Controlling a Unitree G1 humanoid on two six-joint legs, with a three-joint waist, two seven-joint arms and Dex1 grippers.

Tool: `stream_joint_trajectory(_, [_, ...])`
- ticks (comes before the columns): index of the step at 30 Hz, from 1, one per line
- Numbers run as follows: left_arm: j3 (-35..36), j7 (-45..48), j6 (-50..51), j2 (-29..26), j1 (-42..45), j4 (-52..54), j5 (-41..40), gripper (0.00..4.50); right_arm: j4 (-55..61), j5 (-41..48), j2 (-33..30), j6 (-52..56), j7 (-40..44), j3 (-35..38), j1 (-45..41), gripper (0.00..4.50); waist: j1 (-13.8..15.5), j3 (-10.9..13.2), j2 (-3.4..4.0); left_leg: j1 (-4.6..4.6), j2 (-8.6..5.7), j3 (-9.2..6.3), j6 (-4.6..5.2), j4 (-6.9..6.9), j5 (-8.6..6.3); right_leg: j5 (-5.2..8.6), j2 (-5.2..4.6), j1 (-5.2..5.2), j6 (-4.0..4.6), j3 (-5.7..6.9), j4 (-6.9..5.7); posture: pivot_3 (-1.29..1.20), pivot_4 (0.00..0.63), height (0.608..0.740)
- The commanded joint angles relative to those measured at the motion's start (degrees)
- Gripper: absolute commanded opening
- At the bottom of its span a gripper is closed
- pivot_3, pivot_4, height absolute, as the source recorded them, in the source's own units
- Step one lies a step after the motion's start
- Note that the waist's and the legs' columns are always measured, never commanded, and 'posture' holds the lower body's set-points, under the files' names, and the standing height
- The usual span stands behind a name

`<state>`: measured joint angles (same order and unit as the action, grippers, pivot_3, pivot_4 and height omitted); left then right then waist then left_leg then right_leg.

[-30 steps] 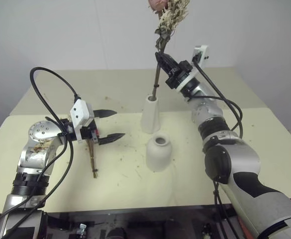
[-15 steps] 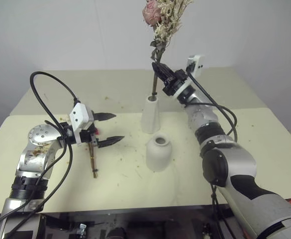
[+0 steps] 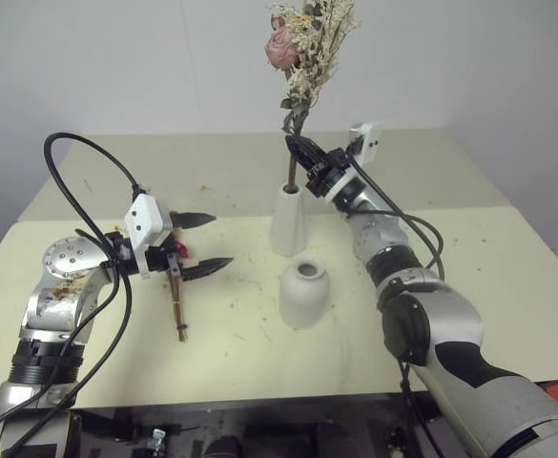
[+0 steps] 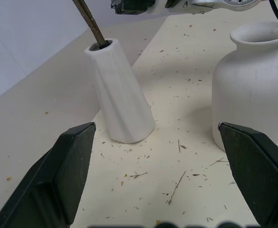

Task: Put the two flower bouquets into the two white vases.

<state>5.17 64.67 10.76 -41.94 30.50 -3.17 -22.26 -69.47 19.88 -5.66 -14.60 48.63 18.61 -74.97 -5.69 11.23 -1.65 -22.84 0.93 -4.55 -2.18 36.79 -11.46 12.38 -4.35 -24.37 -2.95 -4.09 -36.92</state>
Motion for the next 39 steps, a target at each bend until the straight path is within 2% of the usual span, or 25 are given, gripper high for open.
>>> stream_joint_trajectory(1, [1.3, -0.3, -0.2, -0.6, 0.3, 1.4, -0.7, 4.50, 0.9, -0.2, 0.3, -2.3, 0.2, 0.1, -0.6, 0.22, 0.0, 0.0, 0.00, 0.00, 0.00, 0.00, 0.00, 0.00, 0.00, 0.00, 0.00, 0.00, 0.00, 0.00, 0.00, 0.00, 0.150, 0.740])
stream_joint_trajectory(4, [1.2, -0.2, -0.6, -0.5, 0.7, 0.8, -0.5, 4.50, 1.3, -0.2, 0.3, -2.6, 1.7, 0.2, -0.4, 0.22, 0.0, 0.0, 0.00, 0.00, 0.00, 0.00, 0.00, 0.00, 0.00, 0.00, 0.00, 0.00, 0.00, 0.00, 0.00, 0.00, 0.150, 0.740])
stream_joint_trajectory(6, [1.3, -0.7, -1.2, -0.4, 1.2, -0.1, 0.0, 4.50, 2.0, 2.0, 0.0, 0.3, 6.0, 1.4, -0.1, 0.22, 0.0, 0.0, 0.00, 0.00, 0.00, 0.00, 0.00, 0.00, 0.00, 0.00, 0.00, 0.00, 0.00, 0.00, 0.00, 0.00, 0.150, 0.740])
stream_joint_trajectory(12, [0.9, -0.4, -2.1, -0.3, 2.1, -2.0, 0.3, 4.50, 3.7, 2.6, -0.5, 1.4, 10.0, 0.9, 1.0, 2.24, 0.0, 0.0, 0.01, 0.01, -0.01, 0.00, 0.00, 0.00, 0.00, 0.00, 0.00, 0.01, 0.00, 0.00, -0.01, 0.00, 0.150, 0.740])
stream_joint_trajectory(18, [0.5, 0.0, -2.9, 0.5, 2.6, -3.0, 0.4, 4.50, 4.9, 1.3, -0.6, 0.0, 8.0, -0.2, 2.2, 4.36, 0.1, 0.0, 0.01, 0.00, 0.00, 0.00, 0.00, 0.00, 0.00, 0.00, 0.00, 0.00, 0.00, 0.00, -0.01, 0.00, 0.150, 0.740])
stream_joint_trajectory(25, [0.0, 0.2, -3.7, 1.3, 3.8, -4.4, 0.9, 4.50, 5.4, 0.1, -2.6, 0.7, 6.1, -1.0, 3.2, 4.47, 0.1, 0.0, 0.01, 0.00, -0.01, 0.00, 0.00, 0.00, 0.00, 0.00, -0.01, 0.00, 0.00, 0.00, -0.01, 0.00, 0.150, 0.740])
stream_joint_trajectory(31, [0.0, 0.2, -3.8, 1.5, 3.8, -4.6, 1.1, 4.50, 9.3, 0.4, -5.4, 1.3, 8.0, -1.9, 5.7, 4.47, 0.1, 0.0, 0.00, 0.00, -0.01, 0.00, 0.00, 0.00, 0.00, 0.00, 0.00, 0.00, 0.00, 0.00, -0.01, 0.00, 0.150, 0.740])
stream_joint_trajectory(37, [2.1, -0.5, -1.4, 0.5, 1.8, -1.2, -0.5, 4.50, 21.8, 1.1, -9.8, 4.4, 10.2, -3.8, 13.6, 4.47, 0.1, 0.0, 0.00, -0.01, -0.01, 0.00, 0.00, 0.00, 0.00, 0.00, -0.01, 0.01, 0.00, 0.00, -0.01, 0.00, 0.150, 0.740])
stream_joint_trajectory(39, [3.2, -4.8, 1.0, 0.6, -0.3, 2.9, 0.2, 4.50, 28.8, 0.6, -12.5, 7.1, 10.6, -5.3, 17.5, 4.47, 0.2, 0.0, 0.00, -0.02, -0.02, 0.00, 0.00, 0.00, 0.00, 0.00, -0.03, 0.01, -0.01, 0.00, 0.02, 0.00, 0.150, 0.740])
